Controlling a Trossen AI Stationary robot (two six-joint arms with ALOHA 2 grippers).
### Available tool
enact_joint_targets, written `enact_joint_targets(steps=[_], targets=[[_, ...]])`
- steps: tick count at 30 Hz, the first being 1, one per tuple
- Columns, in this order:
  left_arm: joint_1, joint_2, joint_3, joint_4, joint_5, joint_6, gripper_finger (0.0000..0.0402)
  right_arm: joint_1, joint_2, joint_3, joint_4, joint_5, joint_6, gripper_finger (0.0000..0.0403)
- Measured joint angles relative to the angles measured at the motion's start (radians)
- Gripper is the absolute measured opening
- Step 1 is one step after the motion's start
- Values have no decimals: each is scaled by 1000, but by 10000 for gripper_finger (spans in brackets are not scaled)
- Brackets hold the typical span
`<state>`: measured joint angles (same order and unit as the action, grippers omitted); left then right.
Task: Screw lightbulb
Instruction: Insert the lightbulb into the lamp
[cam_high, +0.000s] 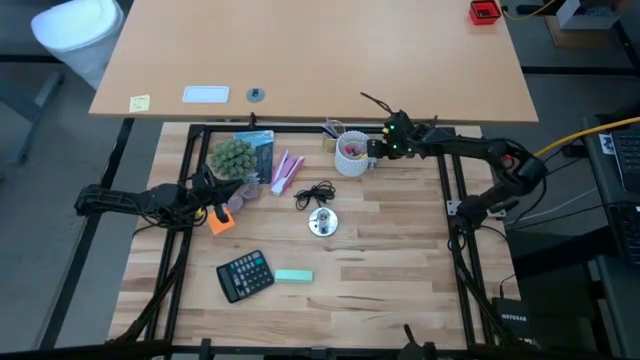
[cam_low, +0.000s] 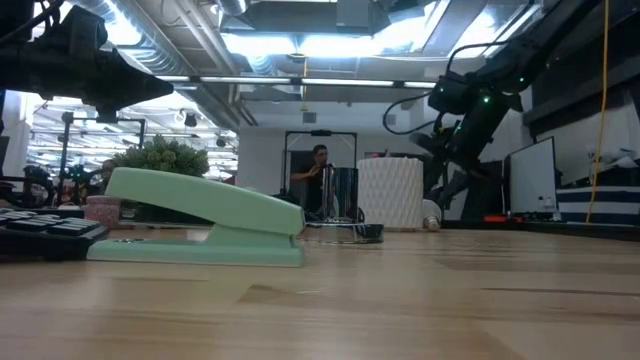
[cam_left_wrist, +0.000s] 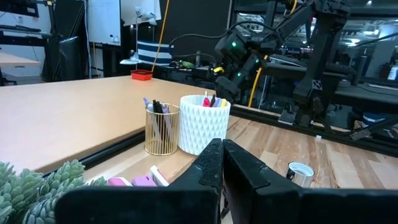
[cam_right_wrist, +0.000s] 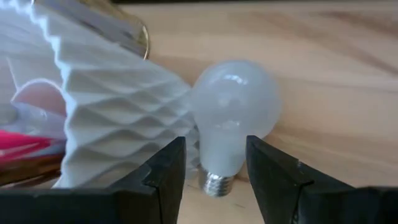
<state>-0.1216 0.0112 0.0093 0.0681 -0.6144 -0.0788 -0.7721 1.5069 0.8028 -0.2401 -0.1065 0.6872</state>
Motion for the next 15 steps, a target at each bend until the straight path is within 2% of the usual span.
enact_joint_targets(steps=[10,15], targets=[[0,0,0,0,0,0,4,8,2,0,-34,-8,23,168],[0,0,0,0,0,0,4,51,2,0,-56,101,15,168]])
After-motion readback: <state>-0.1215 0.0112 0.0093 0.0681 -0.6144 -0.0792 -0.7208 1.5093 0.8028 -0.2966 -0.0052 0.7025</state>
